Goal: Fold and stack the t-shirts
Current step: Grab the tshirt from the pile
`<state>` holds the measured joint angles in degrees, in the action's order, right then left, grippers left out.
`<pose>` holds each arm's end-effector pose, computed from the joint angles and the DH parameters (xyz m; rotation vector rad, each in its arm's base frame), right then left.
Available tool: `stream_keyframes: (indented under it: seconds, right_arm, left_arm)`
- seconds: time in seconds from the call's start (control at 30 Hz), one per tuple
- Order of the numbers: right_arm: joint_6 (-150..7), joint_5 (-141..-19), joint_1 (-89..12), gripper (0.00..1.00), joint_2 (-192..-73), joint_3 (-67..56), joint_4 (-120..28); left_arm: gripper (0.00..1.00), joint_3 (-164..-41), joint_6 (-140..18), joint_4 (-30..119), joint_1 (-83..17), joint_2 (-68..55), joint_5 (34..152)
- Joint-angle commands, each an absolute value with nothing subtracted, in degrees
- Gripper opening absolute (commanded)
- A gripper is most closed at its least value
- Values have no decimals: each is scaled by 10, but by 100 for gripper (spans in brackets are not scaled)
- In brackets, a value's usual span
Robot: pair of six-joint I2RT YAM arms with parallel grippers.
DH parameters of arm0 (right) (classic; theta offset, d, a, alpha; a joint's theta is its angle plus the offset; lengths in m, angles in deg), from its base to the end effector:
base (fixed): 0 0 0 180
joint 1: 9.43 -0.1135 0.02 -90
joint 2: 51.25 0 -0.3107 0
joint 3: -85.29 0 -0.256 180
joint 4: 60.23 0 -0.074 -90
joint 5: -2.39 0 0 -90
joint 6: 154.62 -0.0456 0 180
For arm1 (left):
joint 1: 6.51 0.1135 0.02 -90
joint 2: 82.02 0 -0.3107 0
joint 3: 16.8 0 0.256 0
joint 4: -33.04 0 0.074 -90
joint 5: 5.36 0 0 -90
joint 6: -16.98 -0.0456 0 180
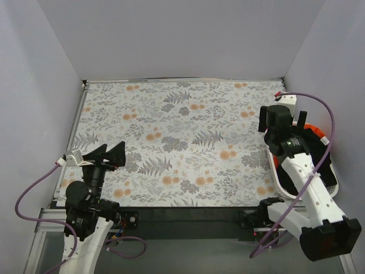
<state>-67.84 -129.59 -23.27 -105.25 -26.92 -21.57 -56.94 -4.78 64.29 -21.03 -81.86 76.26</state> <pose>0.1858 0.0144 0.3805 0.2830 1.9034 -0.5321 0.0241 0.0006 0.2969 -0.7952 1.2855 -1.0774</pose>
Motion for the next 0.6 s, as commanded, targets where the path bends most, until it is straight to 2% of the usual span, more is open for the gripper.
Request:
stream_keyframes:
  seconds: [0.0, 0.23, 0.47, 0.53, 0.57]
  right_arm:
    - [-731, -1405, -205, 98, -1110, -247, -155]
    - [-846, -1334, -78, 98, -1172, -260, -156]
    - [-919, -1287, -20, 98, -1187, -330, -181]
    - [-920, -1287, -16, 94, -1188, -348, -186]
    - [-919, -1287, -15, 84, -1186, -354, -192]
  left_arm:
    - [98, -564, -36, 656, -222, -879, 768]
    - [98, -562, -37, 655, -237, -880, 768]
    - [98, -559, -39, 653, -251, -880, 773]
    - [98, -558, -40, 653, -253, -880, 775]
    - [98, -558, -40, 653, -253, -880, 776]
